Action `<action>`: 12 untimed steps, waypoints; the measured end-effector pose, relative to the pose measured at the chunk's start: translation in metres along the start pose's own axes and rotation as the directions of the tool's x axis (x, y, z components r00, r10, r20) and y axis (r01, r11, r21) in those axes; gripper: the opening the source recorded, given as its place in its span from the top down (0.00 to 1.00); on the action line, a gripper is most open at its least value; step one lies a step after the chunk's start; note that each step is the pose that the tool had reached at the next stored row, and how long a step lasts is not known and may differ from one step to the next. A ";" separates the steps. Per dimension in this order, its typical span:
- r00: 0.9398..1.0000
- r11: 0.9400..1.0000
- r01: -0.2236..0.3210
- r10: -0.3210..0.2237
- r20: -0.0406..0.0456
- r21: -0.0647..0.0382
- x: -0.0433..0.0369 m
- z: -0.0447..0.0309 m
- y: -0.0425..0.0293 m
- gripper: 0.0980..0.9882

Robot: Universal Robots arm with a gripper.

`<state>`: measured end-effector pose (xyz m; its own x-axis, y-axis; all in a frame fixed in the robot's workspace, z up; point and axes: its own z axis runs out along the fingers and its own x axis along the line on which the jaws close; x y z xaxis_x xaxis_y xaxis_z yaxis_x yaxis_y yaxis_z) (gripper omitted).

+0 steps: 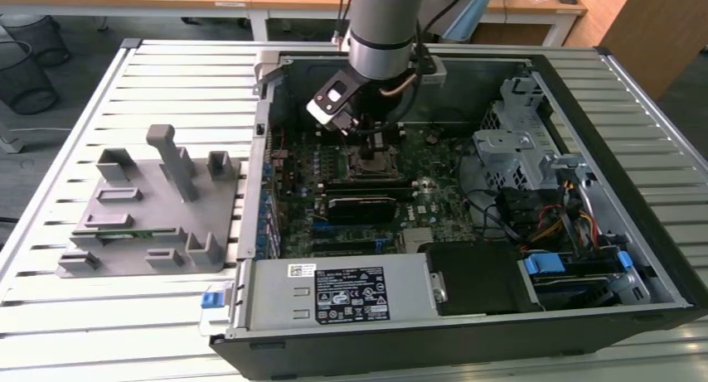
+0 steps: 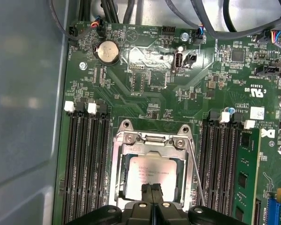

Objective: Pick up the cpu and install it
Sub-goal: 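Place the cpu into insertion slot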

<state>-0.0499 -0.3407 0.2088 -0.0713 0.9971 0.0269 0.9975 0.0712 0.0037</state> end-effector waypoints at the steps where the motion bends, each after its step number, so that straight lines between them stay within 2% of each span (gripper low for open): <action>1: 1.000 1.000 0.000 0.000 0.000 0.000 0.0000 0.0000 0.0003 0.99; 12: 1.000 1.000 0.000 0.000 0.000 0.000 -0.0003 0.0000 0.0049 0.99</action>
<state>-0.0450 -0.3407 0.2088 -0.0713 0.9971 0.0269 0.9975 0.0712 0.0036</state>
